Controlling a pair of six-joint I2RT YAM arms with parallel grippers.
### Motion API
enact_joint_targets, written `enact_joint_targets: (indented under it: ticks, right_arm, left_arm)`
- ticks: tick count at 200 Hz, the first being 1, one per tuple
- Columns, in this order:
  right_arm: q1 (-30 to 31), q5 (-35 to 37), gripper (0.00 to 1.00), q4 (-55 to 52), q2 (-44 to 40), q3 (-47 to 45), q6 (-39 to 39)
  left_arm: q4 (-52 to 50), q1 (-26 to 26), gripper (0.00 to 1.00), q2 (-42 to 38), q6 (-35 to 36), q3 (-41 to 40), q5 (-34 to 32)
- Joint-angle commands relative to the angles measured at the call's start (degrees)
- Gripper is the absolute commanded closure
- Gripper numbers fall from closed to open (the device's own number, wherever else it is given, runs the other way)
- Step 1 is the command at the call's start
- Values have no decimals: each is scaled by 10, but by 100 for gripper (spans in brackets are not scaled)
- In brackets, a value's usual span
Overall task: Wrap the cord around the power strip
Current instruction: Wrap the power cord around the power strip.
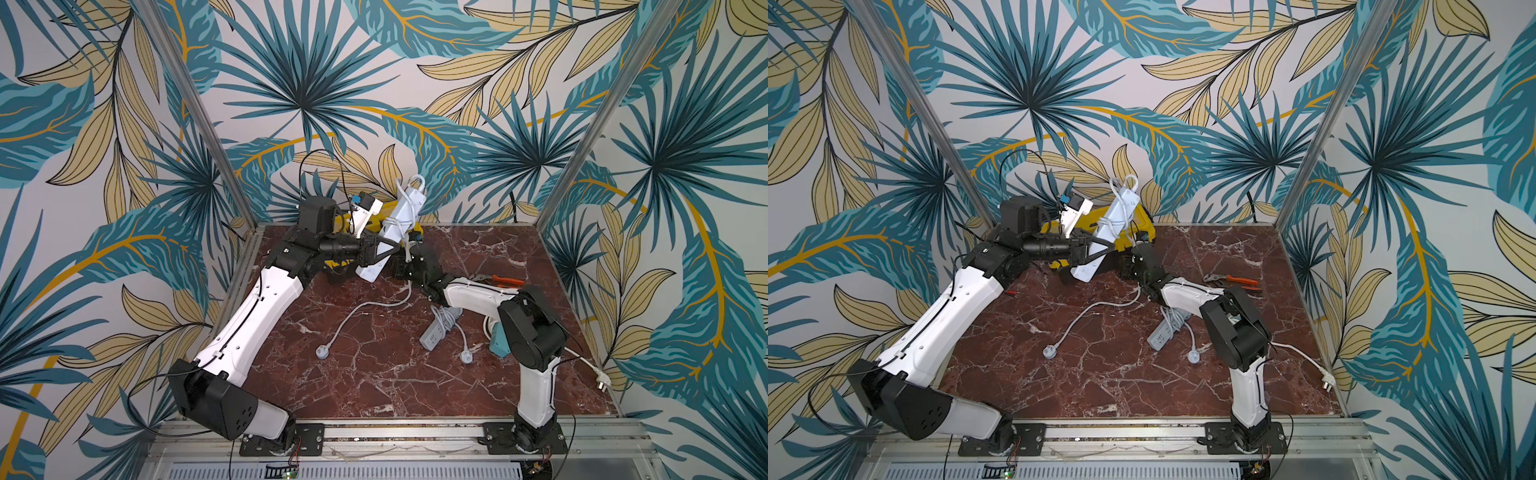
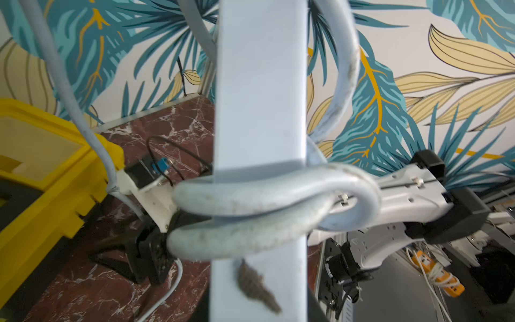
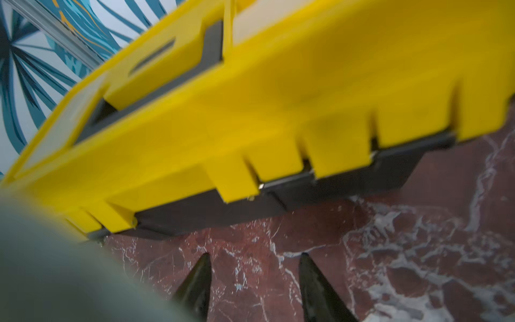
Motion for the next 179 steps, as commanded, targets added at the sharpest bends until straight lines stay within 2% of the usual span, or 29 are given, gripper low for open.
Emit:
enact_joint_targets:
  ticks: [1,20,40,59,96,108,136,154,179]
  right_arm:
    - [16,25,57,-14,5,-19,29]
    - [25,25,73,-19,2,-36,17]
    - [29,25,91,-26,-22,-62,-7]
    - [33,31,100,-50,-59,-80,-51]
    - [41,68,100,-120,-137,-105,-162]
    - [44,96,100,-145,-160,-107,-192]
    - [61,168,100,-199,-232,-106,-294]
    - [80,184,100,-245,-284,-90,-394]
    - [133,177,100,-329,-338,-63,-566]
  left_arm:
    - [97,29,100,-16,-56,1,-30]
    - [97,41,100,-17,-55,3,-44]
    - [97,53,100,-29,-39,-8,-92]
    - [89,79,100,-37,-26,-15,-107]
    - [66,112,100,-43,-18,-17,-102]
    - [50,114,100,-44,-2,-13,-121]
    - [-32,126,100,-33,67,11,-208]
    - [-62,141,100,-19,97,23,-257]
    - [-86,150,100,13,118,46,-279]
